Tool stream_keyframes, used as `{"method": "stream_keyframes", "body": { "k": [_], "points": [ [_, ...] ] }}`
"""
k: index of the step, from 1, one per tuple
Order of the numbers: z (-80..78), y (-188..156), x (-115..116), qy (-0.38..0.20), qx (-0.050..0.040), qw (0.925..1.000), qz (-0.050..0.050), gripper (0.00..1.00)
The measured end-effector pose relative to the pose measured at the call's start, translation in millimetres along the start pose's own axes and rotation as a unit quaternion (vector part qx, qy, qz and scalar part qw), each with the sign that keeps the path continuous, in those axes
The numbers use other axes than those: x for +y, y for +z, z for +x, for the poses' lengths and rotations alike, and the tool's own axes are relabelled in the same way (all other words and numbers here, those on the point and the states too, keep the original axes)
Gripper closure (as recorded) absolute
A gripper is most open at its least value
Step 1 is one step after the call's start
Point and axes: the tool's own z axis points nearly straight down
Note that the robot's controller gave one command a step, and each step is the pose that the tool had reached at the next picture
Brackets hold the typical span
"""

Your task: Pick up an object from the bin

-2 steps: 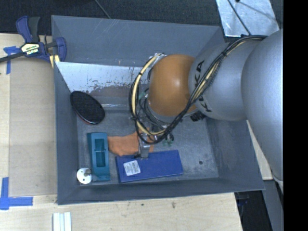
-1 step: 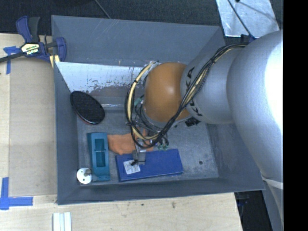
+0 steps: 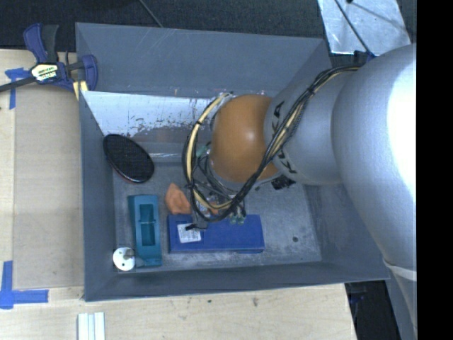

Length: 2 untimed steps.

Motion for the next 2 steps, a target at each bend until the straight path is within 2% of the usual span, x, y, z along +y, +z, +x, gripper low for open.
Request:
{"method": "stream_keyframes", "body": {
  "k": [2],
  "points": [
    [0.7, -3.2, -0.1, 0.0, -0.0001, 1.0, 0.0, 1.0]
  ]
}}
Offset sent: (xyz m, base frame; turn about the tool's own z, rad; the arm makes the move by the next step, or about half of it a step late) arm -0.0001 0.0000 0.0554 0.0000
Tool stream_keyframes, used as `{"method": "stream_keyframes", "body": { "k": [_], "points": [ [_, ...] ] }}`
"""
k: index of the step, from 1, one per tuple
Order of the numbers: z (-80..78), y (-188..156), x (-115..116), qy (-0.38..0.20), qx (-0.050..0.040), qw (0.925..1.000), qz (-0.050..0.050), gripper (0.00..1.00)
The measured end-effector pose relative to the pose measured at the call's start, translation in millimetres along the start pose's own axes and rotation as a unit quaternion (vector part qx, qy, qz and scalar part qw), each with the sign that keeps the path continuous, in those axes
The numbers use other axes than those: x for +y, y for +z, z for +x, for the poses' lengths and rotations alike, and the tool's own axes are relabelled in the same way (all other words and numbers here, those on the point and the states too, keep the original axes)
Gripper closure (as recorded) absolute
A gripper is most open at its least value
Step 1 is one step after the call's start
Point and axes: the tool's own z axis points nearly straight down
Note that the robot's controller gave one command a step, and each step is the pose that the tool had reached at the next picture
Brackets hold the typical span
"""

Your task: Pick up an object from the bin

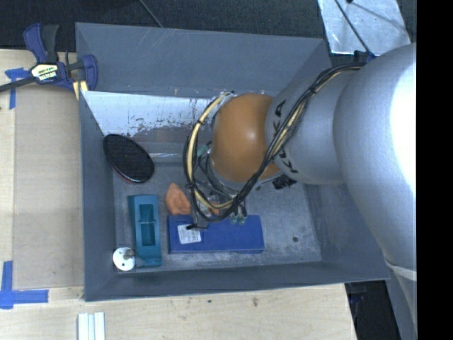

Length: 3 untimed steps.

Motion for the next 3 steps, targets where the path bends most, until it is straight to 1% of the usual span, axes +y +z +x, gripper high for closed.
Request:
{"method": "stream_keyframes", "body": {
  "k": [1, 3],
  "points": [
    [0.9, -16.8, -0.4, 0.0, 0.0014, 1.0, 0.0, 1.0],
    [-0.9, -40.9, -0.4, 0.0, -0.0015, 1.0, 0.0, 1.0]
  ]
}}
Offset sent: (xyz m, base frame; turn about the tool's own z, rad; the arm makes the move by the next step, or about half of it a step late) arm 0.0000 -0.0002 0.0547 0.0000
